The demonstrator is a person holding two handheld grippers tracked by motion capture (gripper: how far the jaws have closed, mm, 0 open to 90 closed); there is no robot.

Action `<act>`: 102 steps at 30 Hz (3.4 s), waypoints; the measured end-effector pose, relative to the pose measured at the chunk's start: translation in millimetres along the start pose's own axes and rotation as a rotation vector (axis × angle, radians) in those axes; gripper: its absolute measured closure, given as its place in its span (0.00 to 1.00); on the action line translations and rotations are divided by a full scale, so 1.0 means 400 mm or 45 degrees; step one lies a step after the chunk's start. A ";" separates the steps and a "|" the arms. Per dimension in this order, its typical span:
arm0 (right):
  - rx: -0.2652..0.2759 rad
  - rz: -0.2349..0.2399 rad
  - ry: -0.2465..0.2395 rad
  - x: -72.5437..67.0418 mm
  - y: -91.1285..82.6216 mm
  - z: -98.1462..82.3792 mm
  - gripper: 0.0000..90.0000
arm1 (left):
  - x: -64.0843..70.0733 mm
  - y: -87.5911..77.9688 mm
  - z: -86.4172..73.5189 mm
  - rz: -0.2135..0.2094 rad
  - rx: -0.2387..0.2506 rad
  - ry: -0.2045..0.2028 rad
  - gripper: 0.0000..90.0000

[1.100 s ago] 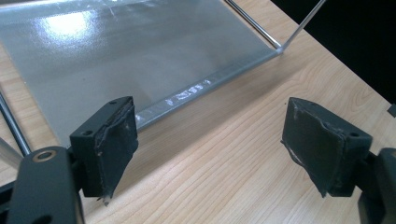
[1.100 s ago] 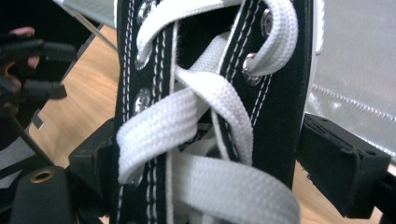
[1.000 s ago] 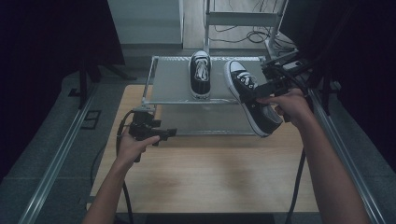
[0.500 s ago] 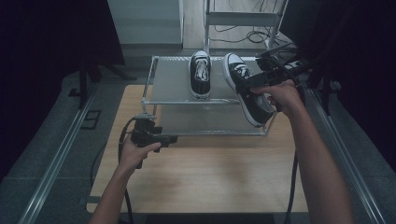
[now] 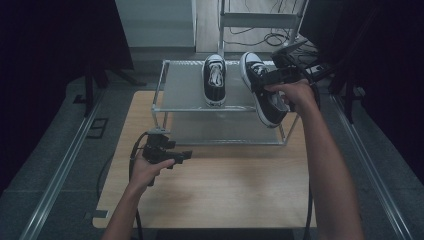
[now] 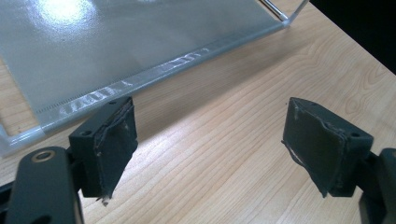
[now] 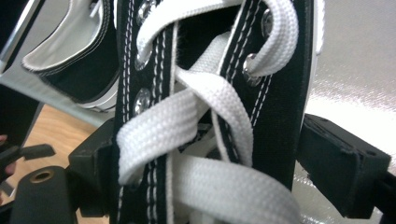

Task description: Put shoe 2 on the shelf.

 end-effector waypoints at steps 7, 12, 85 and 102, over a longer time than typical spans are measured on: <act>-0.016 -0.035 0.016 -0.004 0.013 0.033 0.16 | 0.006 0.007 -0.010 0.004 0.001 0.002 0.20; -0.004 -0.051 0.045 -0.007 0.024 0.053 0.16 | 0.007 0.012 -0.021 0.003 0.001 0.001 0.20; 0.013 -0.059 0.402 -0.008 0.235 0.196 0.15 | -0.012 0.020 -0.080 -0.020 -0.012 -0.055 0.21; 0.022 -0.073 0.503 0.014 0.251 0.188 0.14 | -0.013 0.019 -0.081 -0.012 -0.011 -0.057 0.21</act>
Point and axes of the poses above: each handheld gripper's, and its own axes: y roughly forward along the jaws, z roughly out of its top, x roughly to its right, the point moved 2 cm from there along y, roughly forward along the jaws, and after that the axes turned 3 degrees about z, right-handed, at the moved point
